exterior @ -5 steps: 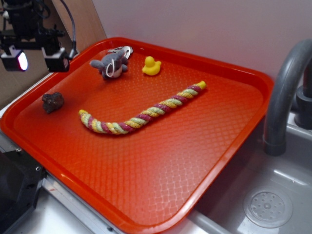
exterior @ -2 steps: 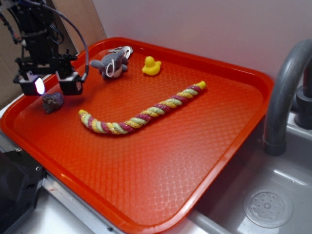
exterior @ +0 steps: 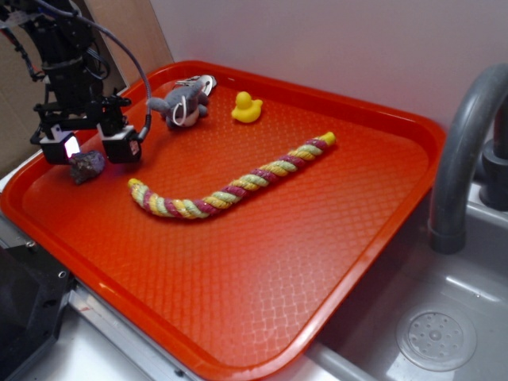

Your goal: Grab the rock.

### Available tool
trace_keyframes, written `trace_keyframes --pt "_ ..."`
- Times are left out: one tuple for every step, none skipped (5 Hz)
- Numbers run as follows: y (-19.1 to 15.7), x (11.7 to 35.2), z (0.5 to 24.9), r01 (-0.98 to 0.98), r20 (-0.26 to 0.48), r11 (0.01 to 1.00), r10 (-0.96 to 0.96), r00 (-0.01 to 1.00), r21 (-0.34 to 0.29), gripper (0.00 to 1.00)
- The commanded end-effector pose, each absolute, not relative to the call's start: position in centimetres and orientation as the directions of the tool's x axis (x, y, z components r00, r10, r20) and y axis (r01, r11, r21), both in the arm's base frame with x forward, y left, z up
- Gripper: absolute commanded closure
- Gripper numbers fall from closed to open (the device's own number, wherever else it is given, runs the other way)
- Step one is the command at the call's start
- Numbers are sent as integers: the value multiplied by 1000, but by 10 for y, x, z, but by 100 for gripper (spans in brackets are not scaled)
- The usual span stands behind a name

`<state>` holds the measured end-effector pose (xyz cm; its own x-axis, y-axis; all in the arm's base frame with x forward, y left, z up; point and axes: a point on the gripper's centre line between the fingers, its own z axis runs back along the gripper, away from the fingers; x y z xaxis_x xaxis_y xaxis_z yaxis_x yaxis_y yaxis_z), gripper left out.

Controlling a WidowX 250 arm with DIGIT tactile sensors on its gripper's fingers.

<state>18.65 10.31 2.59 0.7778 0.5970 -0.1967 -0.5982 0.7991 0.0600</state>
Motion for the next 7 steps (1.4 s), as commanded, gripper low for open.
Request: trace_keyframes --pt "107 181 32 -595 -154 799 601 785 86 100" --pt "106 180 32 -593 -148 799 601 786 95 100" --pt "106 182 33 -596 -102 794 606 789 119 100" --pt "97 187 71 -627 -24 775 631 776 82 100" --pt "75 188 121 -616 -9 787 616 788 -30 100" --pt "47 177 160 -535 31 836 542 840 -126 100" --pt "13 155 191 -444 54 881 458 887 -163 100"
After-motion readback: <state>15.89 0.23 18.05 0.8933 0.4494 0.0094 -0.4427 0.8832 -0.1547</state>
